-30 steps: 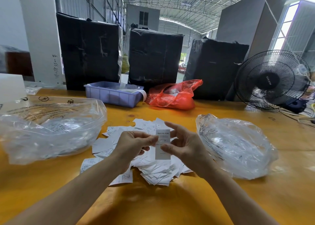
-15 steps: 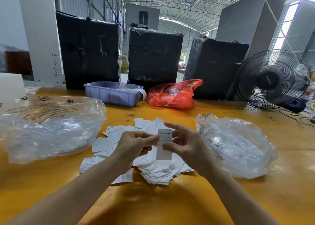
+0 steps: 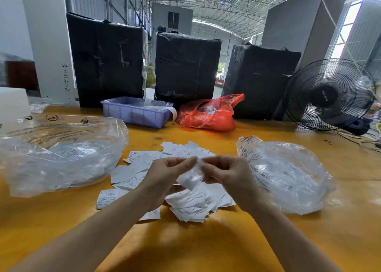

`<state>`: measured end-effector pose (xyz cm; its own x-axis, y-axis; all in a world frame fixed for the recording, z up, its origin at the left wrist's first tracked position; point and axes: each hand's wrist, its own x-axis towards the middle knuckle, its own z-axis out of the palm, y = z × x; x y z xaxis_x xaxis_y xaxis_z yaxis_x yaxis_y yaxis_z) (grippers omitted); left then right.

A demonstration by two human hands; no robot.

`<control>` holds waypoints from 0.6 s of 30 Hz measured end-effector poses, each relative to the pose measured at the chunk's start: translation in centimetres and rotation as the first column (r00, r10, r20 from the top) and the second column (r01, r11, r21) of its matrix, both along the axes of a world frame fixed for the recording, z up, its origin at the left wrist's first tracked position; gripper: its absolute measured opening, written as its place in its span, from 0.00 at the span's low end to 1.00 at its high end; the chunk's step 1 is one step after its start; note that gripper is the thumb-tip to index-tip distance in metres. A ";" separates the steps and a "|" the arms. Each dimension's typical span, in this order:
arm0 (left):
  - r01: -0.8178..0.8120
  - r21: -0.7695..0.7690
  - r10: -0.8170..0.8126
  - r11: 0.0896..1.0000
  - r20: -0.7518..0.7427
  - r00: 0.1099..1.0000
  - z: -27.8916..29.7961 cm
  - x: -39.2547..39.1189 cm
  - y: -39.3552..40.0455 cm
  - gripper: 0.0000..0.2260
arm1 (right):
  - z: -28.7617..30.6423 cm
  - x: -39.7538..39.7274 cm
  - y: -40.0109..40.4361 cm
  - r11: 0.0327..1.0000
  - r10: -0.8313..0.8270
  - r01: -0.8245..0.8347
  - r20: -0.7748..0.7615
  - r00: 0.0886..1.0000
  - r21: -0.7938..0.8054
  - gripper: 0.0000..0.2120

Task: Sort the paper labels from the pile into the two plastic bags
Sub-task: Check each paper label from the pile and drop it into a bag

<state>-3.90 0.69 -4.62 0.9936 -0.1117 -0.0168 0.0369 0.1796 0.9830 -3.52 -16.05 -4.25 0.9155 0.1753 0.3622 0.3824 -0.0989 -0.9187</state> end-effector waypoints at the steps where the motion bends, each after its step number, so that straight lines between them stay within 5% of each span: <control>1: 0.035 0.022 -0.035 0.999 -0.006 0.999 0.0 -0.1 0.1 0.18 | 0.0 0.1 -0.1 0.999 -0.035 0.035 -0.001 0.999 0.042 0.07; 6: 0.009 0.116 -0.013 0.993 0.033 0.999 -0.3 0.0 0.2 0.12 | 0.2 0.1 -0.3 0.997 -0.072 0.073 -0.012 0.997 0.036 0.03; 10: 0.002 0.174 -0.020 0.985 0.100 0.995 -0.4 0.0 0.2 0.08 | 0.5 -0.2 -0.1 0.999 -0.032 0.029 -0.092 0.995 -0.034 0.12; 18: 0.059 0.241 -0.077 0.969 0.068 0.995 -0.4 0.2 0.2 0.09 | 0.8 0.0 -0.3 0.980 -0.050 0.092 -0.232 0.971 0.175 0.05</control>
